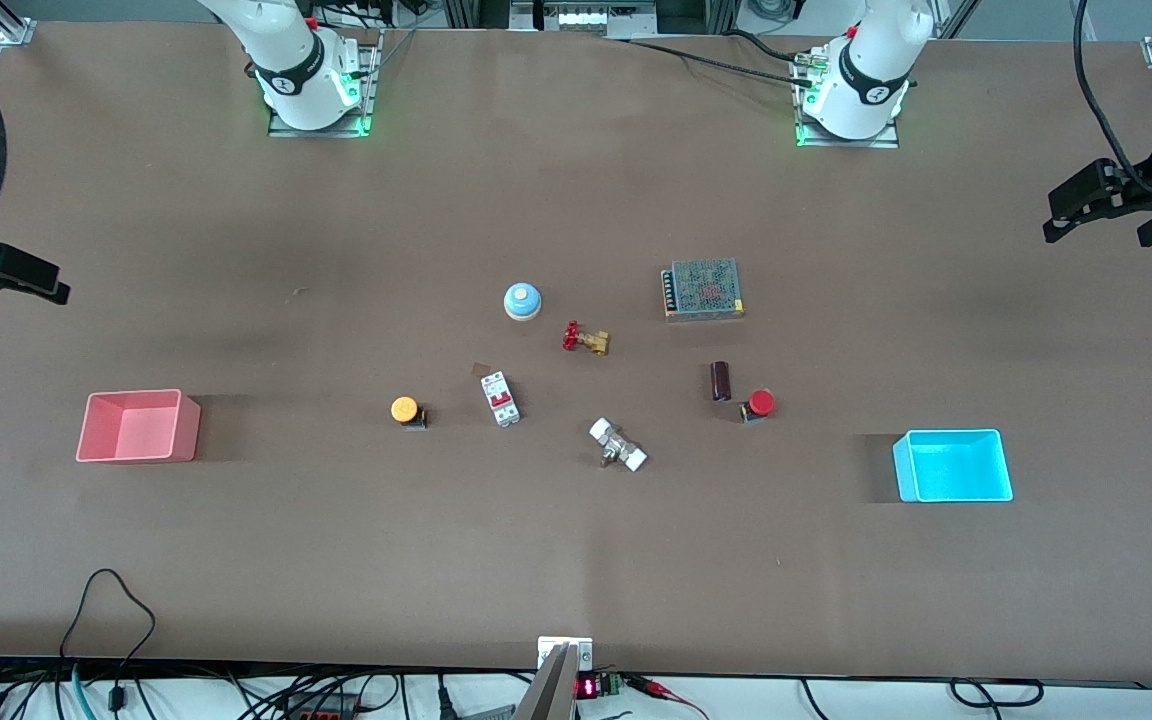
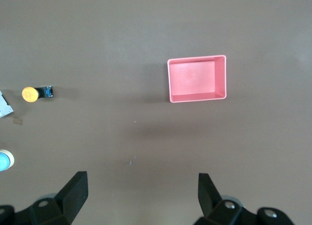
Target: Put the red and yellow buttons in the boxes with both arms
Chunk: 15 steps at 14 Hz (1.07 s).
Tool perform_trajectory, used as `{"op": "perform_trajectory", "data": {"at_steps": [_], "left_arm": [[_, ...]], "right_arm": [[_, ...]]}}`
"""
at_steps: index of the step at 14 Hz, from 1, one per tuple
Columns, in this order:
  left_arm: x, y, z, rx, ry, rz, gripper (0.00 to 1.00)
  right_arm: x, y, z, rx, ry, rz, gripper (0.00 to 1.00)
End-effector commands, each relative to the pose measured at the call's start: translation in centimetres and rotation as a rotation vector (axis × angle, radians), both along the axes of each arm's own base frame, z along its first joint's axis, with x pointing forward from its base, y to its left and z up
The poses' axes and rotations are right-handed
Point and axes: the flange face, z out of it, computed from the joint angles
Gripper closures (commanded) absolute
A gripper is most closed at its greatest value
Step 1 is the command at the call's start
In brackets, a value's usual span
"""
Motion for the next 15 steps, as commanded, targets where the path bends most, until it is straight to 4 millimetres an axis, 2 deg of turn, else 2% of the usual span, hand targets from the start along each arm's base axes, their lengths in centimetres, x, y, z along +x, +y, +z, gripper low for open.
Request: {"op": "perform_trajectory", "data": {"at_steps": [1,3,5,6,8,9,11,12,14,15], "left_arm": [[0.2,-0.5,-0.7,0.026,0.003,0.001,0.0],[0.6,-2.0,-1.1,0.019,0.009,-0.022,0.0],[1.0,-3.5,-1.8,0.02,0.022,-0.051,0.0],[1.4,-4.7,-2.7,0.022,0.037,-0.072,0.0],[2.4,-7.0,-5.5,0.025,0.085,-0.08,0.0],[2.9,-7.4,-6.7,0.026,0.102,-0.067,0.0],[4.1,-8.1,-8.7,0.01,0.133,-0.072,0.0],[4.7,-9.1,-9.5,-0.018,0.151,-0.072,0.0],[5.7,-9.9,-10.8,-0.1,0.178,-0.031,0.0],[6.5,-10.2,-12.1,-0.105,0.192,-0.031,0.0]], "right_arm": [[2.2,2.9,-4.3,-0.001,0.035,0.036,0.0],[3.1,3.4,-6.5,-0.002,0.051,0.042,0.0],[4.3,5.3,-9.3,-0.01,0.06,0.07,0.0],[5.1,6.7,-11.6,-0.008,0.072,0.089,0.0],[6.2,11.4,-15.5,0.019,0.077,0.143,0.0],[6.4,13.8,-17.0,0.016,0.082,0.176,0.0],[7.0,15.5,-19.6,0.035,0.075,0.173,0.0],[7.2,16.2,-21.3,0.054,0.088,0.154,0.0],[7.0,20.1,-23.9,0.042,0.09,0.202,0.0],[7.0,21.7,-24.6,0.038,0.075,0.22,0.0]]}}
